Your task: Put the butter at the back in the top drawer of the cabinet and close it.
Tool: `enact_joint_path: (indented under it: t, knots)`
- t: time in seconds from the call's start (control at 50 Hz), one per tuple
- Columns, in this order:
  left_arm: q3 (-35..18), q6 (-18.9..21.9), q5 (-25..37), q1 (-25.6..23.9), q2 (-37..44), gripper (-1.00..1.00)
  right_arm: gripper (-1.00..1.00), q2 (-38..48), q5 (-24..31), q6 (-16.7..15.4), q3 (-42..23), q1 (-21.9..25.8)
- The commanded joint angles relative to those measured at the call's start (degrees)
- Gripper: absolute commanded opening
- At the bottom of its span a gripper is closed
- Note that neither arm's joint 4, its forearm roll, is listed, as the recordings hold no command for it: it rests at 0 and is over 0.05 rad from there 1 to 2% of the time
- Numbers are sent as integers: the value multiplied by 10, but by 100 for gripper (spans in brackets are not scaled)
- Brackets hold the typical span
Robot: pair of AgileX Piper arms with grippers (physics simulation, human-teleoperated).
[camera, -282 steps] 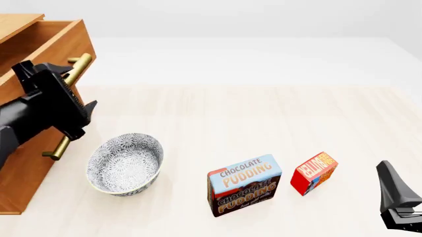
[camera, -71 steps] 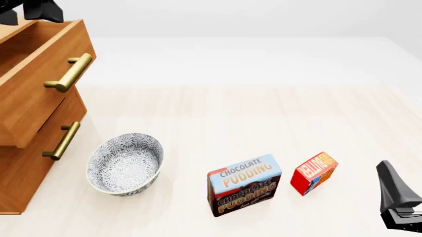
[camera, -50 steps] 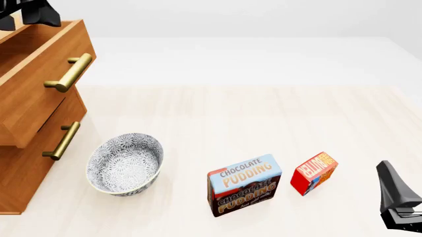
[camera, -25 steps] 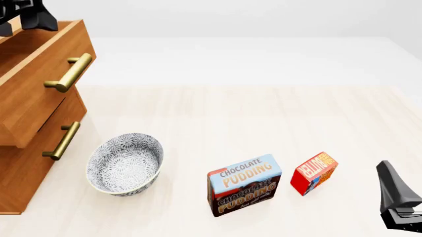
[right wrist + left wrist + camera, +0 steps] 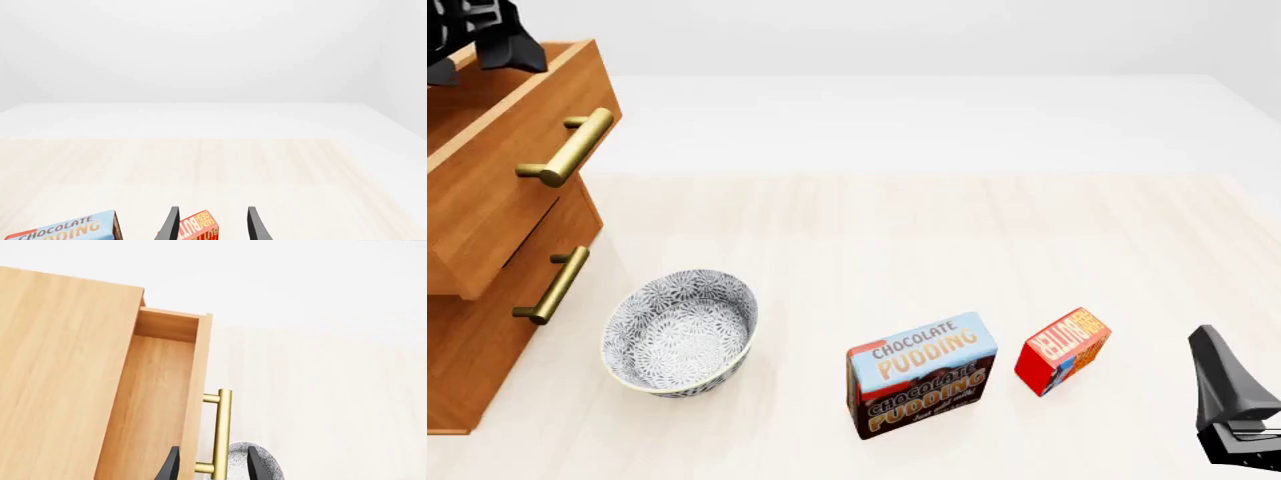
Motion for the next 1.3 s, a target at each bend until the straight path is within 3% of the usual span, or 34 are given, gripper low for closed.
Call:
enact_joint_path:
  t: [0.02, 1.3]
  knots:
    - [6, -6, -7, 3, 4, 100, 100, 0, 0, 0, 0, 0]
    - [64, -36, -66, -5, 25, 100, 100, 0, 0, 0, 0, 0]
